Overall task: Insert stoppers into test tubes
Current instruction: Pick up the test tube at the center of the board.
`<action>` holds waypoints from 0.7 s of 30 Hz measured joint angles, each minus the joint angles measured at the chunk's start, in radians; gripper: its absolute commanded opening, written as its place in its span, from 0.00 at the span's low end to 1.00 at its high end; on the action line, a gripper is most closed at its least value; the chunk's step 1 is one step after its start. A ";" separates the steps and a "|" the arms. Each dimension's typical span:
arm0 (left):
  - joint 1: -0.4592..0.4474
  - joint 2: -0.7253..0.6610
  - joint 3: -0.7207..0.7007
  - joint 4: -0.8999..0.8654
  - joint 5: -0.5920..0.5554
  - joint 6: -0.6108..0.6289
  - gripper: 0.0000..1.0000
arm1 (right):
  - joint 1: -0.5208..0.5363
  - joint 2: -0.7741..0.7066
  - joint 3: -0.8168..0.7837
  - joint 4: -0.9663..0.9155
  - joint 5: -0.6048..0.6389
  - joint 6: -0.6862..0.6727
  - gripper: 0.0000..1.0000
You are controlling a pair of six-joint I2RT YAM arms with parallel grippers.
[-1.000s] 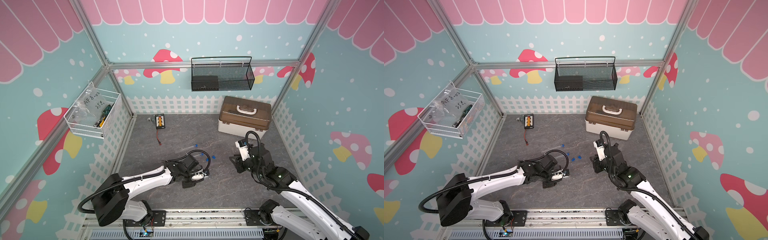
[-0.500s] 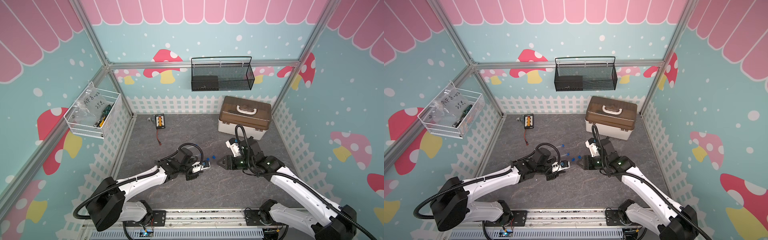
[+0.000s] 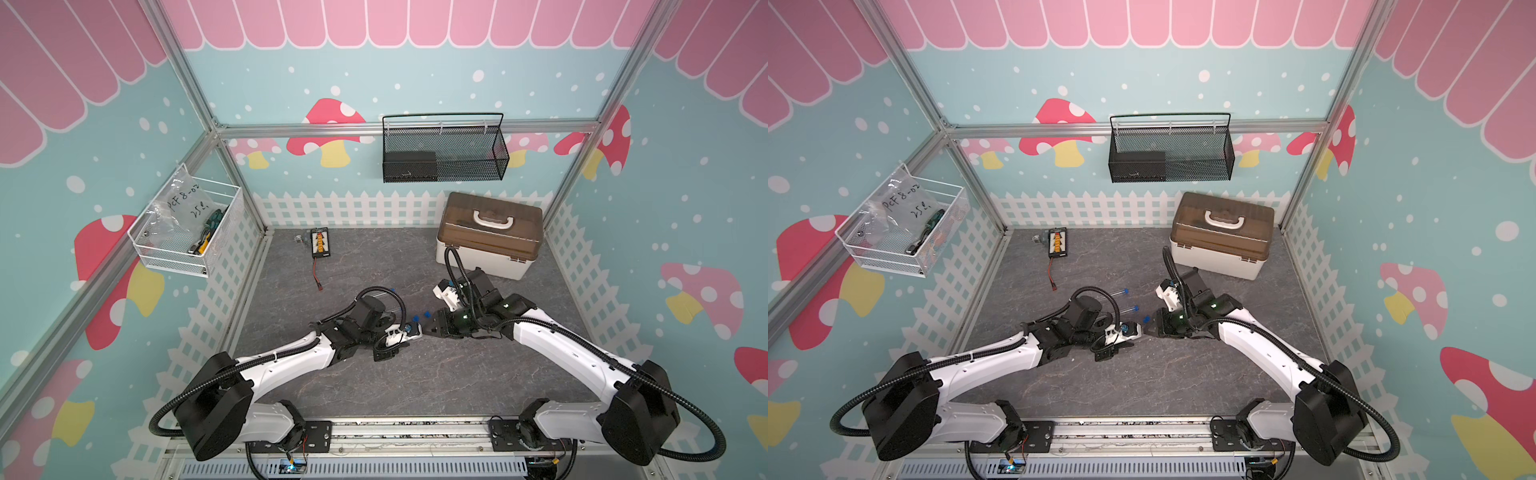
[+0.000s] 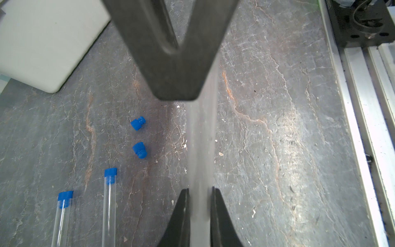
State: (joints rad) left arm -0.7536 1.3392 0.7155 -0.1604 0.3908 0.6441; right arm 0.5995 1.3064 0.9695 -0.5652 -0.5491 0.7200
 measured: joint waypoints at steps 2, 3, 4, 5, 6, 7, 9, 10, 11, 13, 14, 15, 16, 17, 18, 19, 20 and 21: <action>0.000 0.002 0.000 0.005 0.002 -0.001 0.13 | 0.010 0.012 0.005 -0.001 0.000 0.000 0.39; 0.000 0.004 0.000 0.008 0.003 -0.002 0.13 | 0.012 0.016 0.007 -0.001 0.000 0.000 0.38; 0.000 0.005 -0.001 0.011 0.004 -0.004 0.13 | 0.017 0.019 0.008 -0.002 0.000 0.000 0.37; 0.000 0.008 -0.002 0.014 0.005 -0.005 0.13 | 0.019 0.021 0.008 -0.002 0.001 0.001 0.35; 0.000 0.010 -0.002 0.016 0.006 -0.007 0.13 | 0.023 0.024 0.008 -0.003 0.002 0.001 0.35; 0.000 0.013 -0.002 0.018 0.006 -0.008 0.13 | 0.025 0.027 0.008 -0.003 0.002 0.003 0.35; 0.000 0.018 -0.002 0.018 0.006 -0.009 0.13 | 0.029 0.035 0.009 -0.003 0.003 0.004 0.34; 0.000 0.019 -0.002 0.019 0.006 -0.009 0.13 | 0.031 0.040 0.009 -0.003 0.003 0.004 0.32; 0.000 0.019 -0.002 0.020 0.006 -0.009 0.13 | 0.034 0.045 0.010 -0.003 0.004 0.005 0.31; 0.000 0.020 -0.002 0.022 0.006 -0.010 0.13 | 0.037 0.052 0.010 -0.003 0.006 0.007 0.30; 0.000 0.020 -0.002 0.023 0.006 -0.011 0.13 | 0.037 0.055 0.010 -0.003 0.006 0.008 0.29; 0.000 0.021 -0.002 0.024 0.006 -0.011 0.13 | 0.037 0.058 0.010 -0.003 0.006 0.007 0.29; 0.000 0.021 -0.002 0.024 0.006 -0.011 0.13 | 0.038 0.061 0.010 -0.003 0.006 0.008 0.29; 0.000 0.021 -0.002 0.024 0.006 -0.012 0.13 | 0.038 0.064 0.010 -0.003 0.006 0.008 0.28; 0.000 0.021 -0.002 0.024 0.006 -0.012 0.13 | 0.038 0.066 0.010 -0.003 0.006 0.008 0.28; 0.000 0.022 -0.002 0.024 0.006 -0.012 0.13 | 0.040 0.066 0.010 -0.003 0.006 0.008 0.28; 0.000 0.023 -0.002 0.024 0.006 -0.012 0.13 | 0.040 0.066 0.010 -0.003 0.006 0.008 0.27; 0.000 0.023 -0.002 0.024 0.006 -0.012 0.13 | 0.042 0.066 0.010 -0.003 0.006 0.008 0.26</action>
State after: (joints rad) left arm -0.7540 1.3621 0.7136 -0.1364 0.3973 0.6323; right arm 0.6418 1.3727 0.9794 -0.5678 -0.5430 0.7277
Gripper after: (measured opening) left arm 0.157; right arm 0.274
